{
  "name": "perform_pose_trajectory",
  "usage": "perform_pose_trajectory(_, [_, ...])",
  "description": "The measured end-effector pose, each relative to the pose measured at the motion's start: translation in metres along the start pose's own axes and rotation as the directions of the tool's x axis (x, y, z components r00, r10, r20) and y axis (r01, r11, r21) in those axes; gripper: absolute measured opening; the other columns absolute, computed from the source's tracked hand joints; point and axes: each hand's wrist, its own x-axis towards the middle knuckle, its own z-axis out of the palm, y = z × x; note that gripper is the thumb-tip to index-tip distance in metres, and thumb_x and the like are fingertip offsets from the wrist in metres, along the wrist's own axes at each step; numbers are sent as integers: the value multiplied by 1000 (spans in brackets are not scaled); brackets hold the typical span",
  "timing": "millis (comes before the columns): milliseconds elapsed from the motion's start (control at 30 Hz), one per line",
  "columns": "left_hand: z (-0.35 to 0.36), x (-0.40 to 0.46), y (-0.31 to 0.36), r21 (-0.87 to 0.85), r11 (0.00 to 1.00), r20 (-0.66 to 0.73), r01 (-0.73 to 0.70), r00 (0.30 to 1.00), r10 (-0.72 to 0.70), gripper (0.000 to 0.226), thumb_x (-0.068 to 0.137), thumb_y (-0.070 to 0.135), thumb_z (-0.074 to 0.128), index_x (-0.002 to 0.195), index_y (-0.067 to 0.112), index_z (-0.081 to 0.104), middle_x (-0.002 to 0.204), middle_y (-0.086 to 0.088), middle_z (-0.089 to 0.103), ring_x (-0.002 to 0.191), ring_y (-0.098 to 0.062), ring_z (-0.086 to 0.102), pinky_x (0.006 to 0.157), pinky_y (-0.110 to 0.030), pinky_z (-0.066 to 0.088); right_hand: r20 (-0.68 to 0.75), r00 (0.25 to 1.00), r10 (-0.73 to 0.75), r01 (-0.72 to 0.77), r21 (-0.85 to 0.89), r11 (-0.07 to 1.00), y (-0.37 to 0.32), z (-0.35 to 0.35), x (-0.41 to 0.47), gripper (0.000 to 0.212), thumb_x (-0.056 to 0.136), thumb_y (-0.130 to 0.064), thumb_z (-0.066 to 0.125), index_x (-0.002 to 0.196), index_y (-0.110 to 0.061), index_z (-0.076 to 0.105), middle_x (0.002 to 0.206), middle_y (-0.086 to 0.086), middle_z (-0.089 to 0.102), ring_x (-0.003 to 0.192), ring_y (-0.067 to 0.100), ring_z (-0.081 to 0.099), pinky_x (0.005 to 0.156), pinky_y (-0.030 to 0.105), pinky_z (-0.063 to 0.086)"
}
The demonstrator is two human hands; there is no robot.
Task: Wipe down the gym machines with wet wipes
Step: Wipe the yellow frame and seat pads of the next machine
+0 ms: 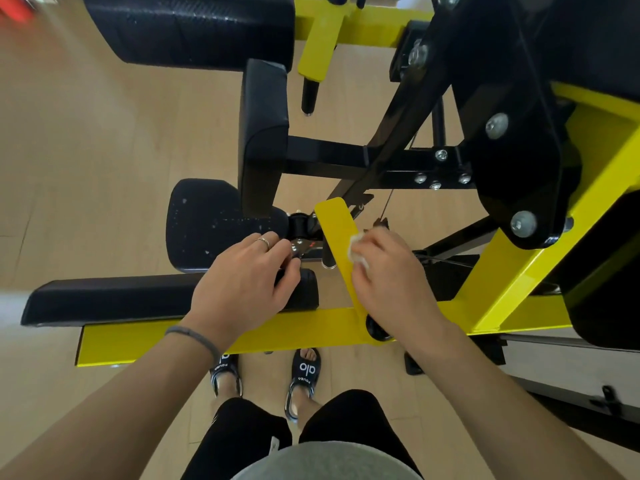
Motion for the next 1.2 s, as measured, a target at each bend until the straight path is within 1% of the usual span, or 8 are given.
perform_pose_trajectory(133, [1, 0, 0, -6, 1000, -7, -4, 1000, 4, 38, 101, 45, 32, 96, 21, 60, 85, 6, 55, 74, -12, 50, 61, -28, 51, 58, 997, 53, -54, 0, 999, 0, -4, -35, 22, 89, -17, 68, 110, -8, 71, 115, -3, 57, 105, 9, 50, 86, 21, 49])
perform_pose_trajectory(367, [1, -1, 0, -11, 1000, -18, 1, 1000, -1, 31, 102, 42, 38, 99, 21, 60, 86, 8, 55, 75, -11, 50, 62, -25, 49, 51, 996, -78, 80, -32, 996, -18, 15, 37, 26, 95, -19, 61, 115, -5, 67, 116, 2, 57, 113, 16, 50, 99, 31, 49])
perform_pose_trajectory(467, [2, -1, 0, -20, 1000, -20, -1, 1000, 0, 29, 102, 41, 39, 99, 21, 60, 85, 8, 54, 75, -10, 49, 61, -24, 47, 48, 994, -101, 102, -5, 995, -6, 7, -3, 25, 90, -13, 66, 114, -6, 68, 118, 1, 59, 116, 15, 50, 105, 22, 41])
perform_pose_trajectory(600, [2, 1, -2, -18, 1000, -27, -8, 1000, 8, 30, 102, 42, 38, 98, 22, 59, 85, 8, 52, 74, -10, 48, 61, -24, 46, 33, 996, -89, 88, 34, 996, 8, 3, -53, 29, 86, -13, 73, 115, -7, 71, 118, -1, 63, 114, 11, 54, 98, 24, 51])
perform_pose_trajectory(733, [3, 0, -2, -25, 1000, -20, -4, 1000, 3, 27, 103, 41, 39, 100, 23, 58, 86, 9, 51, 75, -9, 48, 62, -25, 48, -13, 993, -115, 115, 54, 992, -2, 14, -1, 23, 92, -13, 65, 112, -3, 69, 116, 3, 61, 111, 16, 54, 97, 29, 50])
perform_pose_trajectory(900, [2, 0, -2, -4, 1000, -19, 10, 1000, -10, 27, 104, 40, 38, 97, 23, 58, 86, 8, 53, 76, -10, 49, 62, -26, 49, -20, 993, -113, 114, 74, 991, -15, 17, 60, 23, 96, -13, 59, 112, -3, 73, 116, 4, 63, 108, 15, 56, 92, 24, 49])
perform_pose_trajectory(1067, [2, -1, -2, -27, 1000, -13, 5, 1000, -5, 34, 103, 43, 34, 101, 21, 59, 88, 6, 55, 77, -12, 51, 63, -29, 52, 5, 999, -34, 32, 187, 982, 1, 2, -31, 23, 101, -18, 56, 113, -10, 74, 116, -8, 61, 108, 2, 54, 94, 16, 45])
perform_pose_trajectory(1200, [1, 0, -1, -17, 1000, -4, 2, 1000, -2, 35, 103, 43, 34, 99, 20, 60, 88, 5, 56, 78, -13, 52, 64, -31, 52, -26, 1000, 16, -10, 217, 976, 9, -1, -66, 30, 102, -25, 49, 101, -10, 75, 110, -20, 54, 104, -7, 53, 88, 3, 39])
